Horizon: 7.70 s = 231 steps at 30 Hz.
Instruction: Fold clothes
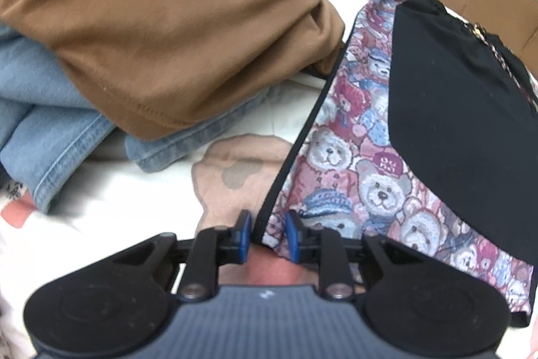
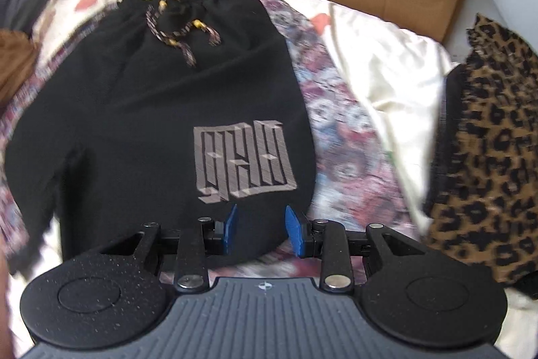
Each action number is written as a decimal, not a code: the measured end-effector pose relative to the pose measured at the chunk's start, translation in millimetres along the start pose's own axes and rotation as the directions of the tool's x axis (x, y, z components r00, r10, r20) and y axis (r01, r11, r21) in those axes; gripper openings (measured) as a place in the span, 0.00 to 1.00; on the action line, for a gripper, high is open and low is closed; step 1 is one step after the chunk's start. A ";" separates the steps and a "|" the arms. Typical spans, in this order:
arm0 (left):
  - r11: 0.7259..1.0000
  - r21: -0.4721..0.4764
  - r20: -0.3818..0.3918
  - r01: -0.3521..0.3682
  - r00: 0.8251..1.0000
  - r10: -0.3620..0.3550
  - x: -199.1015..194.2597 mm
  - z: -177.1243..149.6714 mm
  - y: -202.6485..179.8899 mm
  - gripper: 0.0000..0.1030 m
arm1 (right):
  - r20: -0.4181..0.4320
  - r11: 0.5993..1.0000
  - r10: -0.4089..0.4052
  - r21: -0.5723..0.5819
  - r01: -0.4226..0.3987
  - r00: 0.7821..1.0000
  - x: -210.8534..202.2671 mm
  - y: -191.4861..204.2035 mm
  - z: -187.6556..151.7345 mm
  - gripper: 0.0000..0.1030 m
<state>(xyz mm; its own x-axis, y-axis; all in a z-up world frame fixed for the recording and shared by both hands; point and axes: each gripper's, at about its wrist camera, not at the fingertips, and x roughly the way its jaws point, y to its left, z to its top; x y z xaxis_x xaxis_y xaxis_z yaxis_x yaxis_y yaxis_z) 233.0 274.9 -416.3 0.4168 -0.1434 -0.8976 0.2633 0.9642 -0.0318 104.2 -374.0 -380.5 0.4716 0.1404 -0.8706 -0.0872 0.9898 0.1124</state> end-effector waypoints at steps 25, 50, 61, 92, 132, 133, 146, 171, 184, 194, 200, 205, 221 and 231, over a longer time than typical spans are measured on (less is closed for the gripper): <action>0.964 -0.135 0.001 0.230 0.973 -0.232 -65.6 33.1 -63.6 0.08 | 0.005 0.987 0.149 -0.064 -0.148 0.989 -6.9 59.5 11.5 0.37; 0.810 -0.203 -0.038 0.550 0.822 -0.567 -31.7 54.7 -193.0 0.07 | 0.049 0.935 0.335 -0.142 -0.325 0.941 -25.6 111.7 41.2 0.38; 0.750 -0.175 -0.096 0.637 0.747 -0.657 -22.3 64.9 -248.0 0.07 | 0.031 0.877 0.443 -0.224 -0.426 0.896 -23.3 152.7 46.6 0.38; 0.699 -0.162 -0.140 0.696 0.685 -0.715 -14.9 74.1 -317.2 0.09 | 0.175 0.952 0.306 -0.040 -0.304 0.936 15.6 131.3 34.3 0.03; 0.871 -0.105 -0.286 0.480 0.824 -0.489 19.3 40.5 -281.6 0.66 | 0.176 0.966 0.082 0.230 -0.122 0.981 -55.0 -8.7 12.8 0.02; 0.872 -0.103 -0.295 0.479 0.822 -0.487 20.4 38.9 -282.1 0.66 | 0.169 0.964 0.074 0.242 -0.114 0.983 -54.3 -12.4 10.2 0.02; 0.880 -0.084 -0.403 0.467 0.792 -0.459 36.7 18.9 -285.1 0.66 | 0.070 0.920 -0.019 0.391 -0.010 0.997 -23.1 -59.5 -25.6 0.02; 0.746 -0.259 -0.487 0.613 0.584 -0.649 70.8 -23.1 -298.7 0.07 | 0.072 0.864 -0.047 0.504 0.005 0.996 -9.1 -94.5 -42.4 0.30; 0.640 -0.234 -0.476 0.732 0.488 -0.732 29.8 0.7 -310.9 0.02 | 0.120 0.856 -0.034 0.516 -0.033 0.992 -31.2 -107.6 -38.4 0.02; 0.603 -0.239 -0.493 0.761 0.440 -0.751 33.3 3.9 -318.6 0.01 | 0.132 0.835 -0.069 0.549 -0.015 0.989 -51.2 -116.5 -49.1 0.02; 0.614 -0.218 -0.516 0.759 0.444 -0.733 46.3 -4.6 -326.1 0.01 | 0.114 0.830 -0.102 0.558 0.021 0.988 -48.8 -127.6 -58.8 0.01; 0.667 -0.161 -0.553 0.727 0.493 -0.671 64.1 -14.1 -328.6 0.01 | 0.086 0.817 -0.111 0.575 0.042 0.990 -36.0 -135.0 -69.3 0.01; 0.677 -0.090 -0.594 0.730 0.506 -0.625 61.8 -10.5 -319.3 0.01 | 0.056 0.806 -0.126 0.588 0.069 0.991 -18.6 -142.6 -81.9 0.02; 0.714 -0.073 -0.616 0.696 0.532 -0.581 80.3 -20.1 -329.9 0.02 | 0.027 0.790 -0.146 0.605 0.100 0.989 -9.1 -150.5 -89.0 0.03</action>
<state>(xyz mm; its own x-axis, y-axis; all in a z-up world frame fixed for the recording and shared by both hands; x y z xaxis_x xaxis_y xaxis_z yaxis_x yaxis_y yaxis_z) 162.1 -50.2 -486.7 -0.4675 -0.4989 -0.7298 0.4146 0.6054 -0.6794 34.9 -526.3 -432.2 0.5025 -0.0049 -0.8646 0.5089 0.8101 0.2912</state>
